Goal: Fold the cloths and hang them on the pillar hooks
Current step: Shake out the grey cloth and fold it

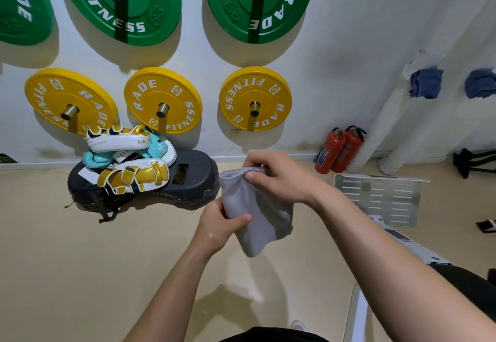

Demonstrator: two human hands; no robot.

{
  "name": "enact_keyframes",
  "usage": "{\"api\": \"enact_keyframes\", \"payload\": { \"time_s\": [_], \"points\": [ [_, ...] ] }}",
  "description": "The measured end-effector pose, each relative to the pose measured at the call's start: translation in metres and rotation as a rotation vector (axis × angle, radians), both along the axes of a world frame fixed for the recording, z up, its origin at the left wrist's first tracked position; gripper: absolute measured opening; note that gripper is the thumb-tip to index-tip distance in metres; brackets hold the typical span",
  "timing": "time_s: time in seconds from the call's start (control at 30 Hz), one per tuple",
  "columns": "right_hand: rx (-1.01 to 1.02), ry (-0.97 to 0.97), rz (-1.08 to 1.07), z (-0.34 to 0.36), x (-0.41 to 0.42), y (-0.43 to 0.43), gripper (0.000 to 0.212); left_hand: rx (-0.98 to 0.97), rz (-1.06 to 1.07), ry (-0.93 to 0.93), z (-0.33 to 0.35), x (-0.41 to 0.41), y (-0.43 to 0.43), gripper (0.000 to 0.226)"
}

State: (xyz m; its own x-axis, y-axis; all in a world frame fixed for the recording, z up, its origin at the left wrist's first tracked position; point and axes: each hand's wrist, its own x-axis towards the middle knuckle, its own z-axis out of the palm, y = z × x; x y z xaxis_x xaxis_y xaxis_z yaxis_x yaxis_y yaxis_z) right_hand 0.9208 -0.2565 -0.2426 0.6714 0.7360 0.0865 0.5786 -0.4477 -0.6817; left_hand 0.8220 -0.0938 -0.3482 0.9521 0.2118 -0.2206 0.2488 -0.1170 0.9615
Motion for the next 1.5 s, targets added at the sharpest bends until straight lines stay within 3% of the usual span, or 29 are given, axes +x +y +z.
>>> {"api": "enact_keyframes", "payload": {
  "time_s": [0.17, 0.33, 0.5, 0.63, 0.7, 0.77, 0.9, 0.97, 1.2, 1.5],
  "points": [
    [0.138, -0.033, -0.08, 0.029, 0.022, -0.012, 0.011, 0.023, -0.091, 0.145, -0.024, -0.005, -0.01, 0.026],
    [0.219, -0.026, -0.39, 0.022, 0.05, -0.044, 0.021, -0.095, -0.094, 0.139, -0.035, -0.01, 0.002, 0.036],
    [0.251, 0.093, -0.671, -0.03, 0.061, -0.084, 0.011, -0.171, 0.039, 0.09, -0.041, -0.009, 0.04, 0.049],
    [0.281, 0.197, -0.853, -0.08, 0.041, -0.096, 0.009, -0.338, 0.245, 0.074, -0.042, 0.002, 0.049, 0.031],
    [0.248, 0.223, -0.924, -0.102, 0.025, -0.092, 0.01, -0.223, 0.359, 0.065, -0.043, 0.009, 0.043, 0.022],
    [0.201, 0.231, -0.978, -0.119, 0.011, -0.086, 0.016, 0.041, 0.459, 0.058, -0.045, 0.016, 0.035, 0.022],
    [0.117, 0.21, -1.036, -0.135, -0.005, -0.081, 0.023, 0.527, 0.453, 0.094, -0.05, 0.019, 0.027, 0.029],
    [0.083, 0.189, -1.076, -0.139, -0.008, -0.08, 0.022, 0.636, 0.416, 0.145, -0.054, 0.022, 0.027, 0.029],
    [0.175, 0.16, -0.942, -0.144, -0.025, -0.052, 0.015, 0.452, 0.318, 0.066, -0.049, 0.032, -0.01, 0.029],
    [0.254, 0.341, -0.803, -0.143, -0.038, -0.02, 0.013, 0.33, 0.161, 0.03, -0.042, 0.048, -0.07, 0.024]
  ]
}}
